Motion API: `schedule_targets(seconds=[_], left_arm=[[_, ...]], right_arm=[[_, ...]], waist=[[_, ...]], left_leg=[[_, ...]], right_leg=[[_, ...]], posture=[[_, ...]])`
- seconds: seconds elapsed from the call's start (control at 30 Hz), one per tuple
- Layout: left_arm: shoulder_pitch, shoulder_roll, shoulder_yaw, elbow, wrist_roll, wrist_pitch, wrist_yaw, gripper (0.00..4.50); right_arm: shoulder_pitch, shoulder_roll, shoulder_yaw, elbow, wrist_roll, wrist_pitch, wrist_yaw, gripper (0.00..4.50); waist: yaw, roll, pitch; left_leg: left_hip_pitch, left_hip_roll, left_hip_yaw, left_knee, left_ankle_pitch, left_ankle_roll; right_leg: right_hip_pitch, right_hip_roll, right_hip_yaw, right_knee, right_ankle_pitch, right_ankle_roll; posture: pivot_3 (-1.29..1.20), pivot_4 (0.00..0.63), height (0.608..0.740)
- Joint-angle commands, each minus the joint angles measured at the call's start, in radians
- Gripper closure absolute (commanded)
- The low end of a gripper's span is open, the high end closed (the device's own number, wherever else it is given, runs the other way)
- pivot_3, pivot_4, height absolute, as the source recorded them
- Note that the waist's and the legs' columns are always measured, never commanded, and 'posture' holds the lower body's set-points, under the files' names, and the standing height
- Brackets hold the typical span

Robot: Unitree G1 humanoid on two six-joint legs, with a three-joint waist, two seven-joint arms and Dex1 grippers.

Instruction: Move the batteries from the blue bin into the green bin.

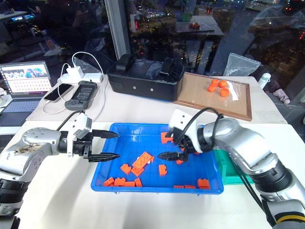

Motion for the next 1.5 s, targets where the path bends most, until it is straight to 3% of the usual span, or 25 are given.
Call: schedule_targets(seconds=[0.03,0.3,0.43,0.67,0.77,1.0,1.3,1.5], left_arm=[[0.030,0.034,0.053,-0.070,-0.025,0.008,0.007,0.00],[0.098,0.042,0.087,-0.140,-0.053,0.036,0.047,0.00],[0.140,0.046,0.115,-0.182,-0.064,0.052,0.082,0.00],[0.181,0.055,0.149,-0.218,-0.084,0.071,0.109,0.00],[0.186,0.056,0.155,-0.225,-0.087,0.075,0.120,0.00],[0.182,0.056,0.149,-0.220,-0.086,0.069,0.130,0.00],[0.114,0.040,0.088,-0.171,-0.064,0.046,0.112,0.00],[0.058,0.028,0.041,-0.125,-0.046,0.022,0.092,0.00]], right_arm=[[-0.046,0.062,0.107,0.061,-0.096,-0.158,0.092,0.05],[-0.156,0.190,0.260,0.352,-0.351,-0.538,0.242,0.05],[-0.217,0.283,0.308,0.554,-0.452,-0.724,0.303,0.05],[-0.234,0.417,0.302,0.761,-0.506,-0.837,0.361,0.05],[-0.239,0.454,0.283,0.805,-0.508,-0.795,0.379,0.72],[-0.231,0.433,0.231,0.761,-0.481,-0.717,0.454,3.06],[-0.203,0.301,0.118,0.636,-0.444,-0.557,0.523,3.10],[-0.182,0.230,0.077,0.674,-0.520,-0.515,0.420,3.10]], waist=[[-0.003,0.000,0.000],[-0.010,0.000,0.000],[-0.011,0.000,0.000],[-0.010,0.000,0.000],[-0.010,0.000,0.000],[-0.010,0.000,0.000],[-0.009,0.000,0.000],[-0.010,0.000,0.000]], left_leg=[[0.000,0.000,0.000,0.001,0.000,0.000],[0.003,0.002,0.001,0.005,0.000,0.000],[0.003,0.002,0.001,0.006,0.000,0.000],[0.003,0.002,0.002,0.005,0.000,0.000],[0.003,0.002,0.002,0.005,0.000,-0.001],[0.003,0.002,0.002,0.006,0.000,-0.001],[0.003,0.002,0.002,0.006,0.000,-0.001],[0.003,0.002,0.002,0.006,0.000,-0.001]], right_leg=[[0.000,0.000,0.000,0.000,0.000,0.000],[-0.001,0.001,-0.003,0.003,-0.001,-0.007],[0.000,0.001,-0.003,0.004,0.001,-0.003],[0.001,0.002,-0.003,0.006,0.001,-0.003],[0.001,0.002,-0.003,0.007,0.001,-0.004],[0.001,0.000,-0.004,0.011,0.001,-0.004],[0.000,0.000,-0.004,0.012,0.000,-0.006],[0.000,0.000,-0.004,0.012,-0.001,-0.006]], posture=[[0.00,0.150,0.738],[0.00,0.150,0.738],[0.00,0.150,0.738],[0.00,0.150,0.738],[0.00,0.150,0.738],[0.00,0.150,0.738],[0.00,0.150,0.738],[0.00,0.150,0.738]])
